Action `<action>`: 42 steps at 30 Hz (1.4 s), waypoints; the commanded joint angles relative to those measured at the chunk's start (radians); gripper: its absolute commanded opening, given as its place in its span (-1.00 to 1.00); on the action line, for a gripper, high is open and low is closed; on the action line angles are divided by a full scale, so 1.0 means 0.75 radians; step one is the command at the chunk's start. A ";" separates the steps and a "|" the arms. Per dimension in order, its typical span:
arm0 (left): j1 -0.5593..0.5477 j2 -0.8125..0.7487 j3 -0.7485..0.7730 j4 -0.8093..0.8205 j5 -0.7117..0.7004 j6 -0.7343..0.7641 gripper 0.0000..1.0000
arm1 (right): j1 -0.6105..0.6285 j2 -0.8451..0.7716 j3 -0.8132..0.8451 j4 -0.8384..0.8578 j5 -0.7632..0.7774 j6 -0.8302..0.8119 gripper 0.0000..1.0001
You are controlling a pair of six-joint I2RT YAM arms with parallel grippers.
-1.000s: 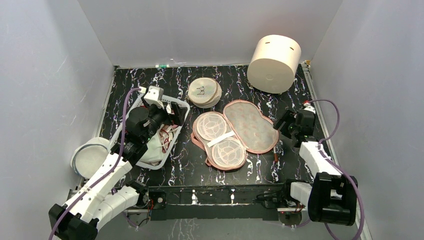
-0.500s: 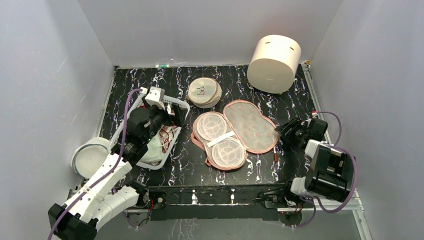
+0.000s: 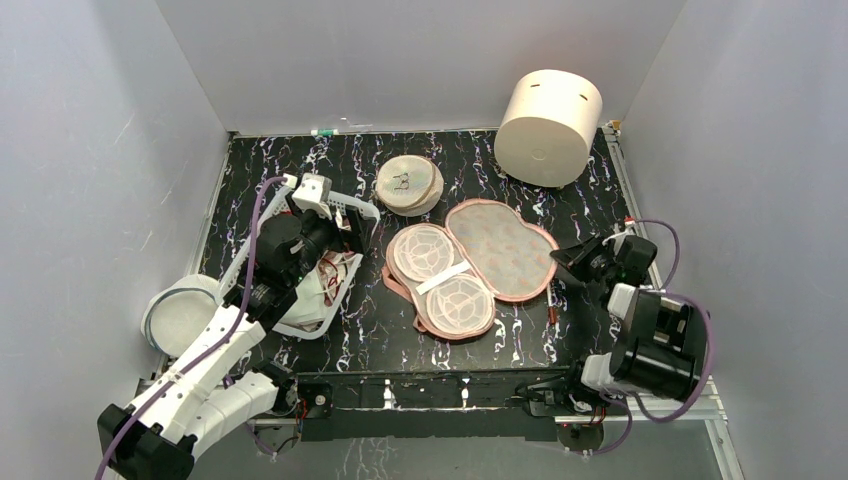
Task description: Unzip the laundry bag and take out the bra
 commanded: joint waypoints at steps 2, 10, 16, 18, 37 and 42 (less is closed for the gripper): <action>-0.009 0.008 -0.004 0.018 0.025 0.014 0.97 | 0.012 -0.304 0.049 -0.016 0.002 -0.068 -1.00; -0.009 0.010 -0.001 0.015 0.023 0.014 0.97 | 0.458 -0.659 0.160 -0.366 0.432 -0.401 -1.00; -0.009 0.011 -0.001 0.013 0.019 0.014 0.97 | 0.680 -0.692 0.162 -0.336 0.466 -0.492 -1.00; -0.008 0.014 -0.002 0.012 0.015 0.014 0.97 | 0.754 -0.688 0.174 -0.335 0.478 -0.517 -1.00; -0.009 0.041 0.003 0.005 -0.003 0.022 0.97 | 1.562 -0.496 0.415 -0.527 0.688 -0.831 -1.00; -0.010 0.044 0.002 0.003 -0.006 0.022 0.97 | 1.709 -0.402 0.448 -0.562 0.662 -0.870 -1.00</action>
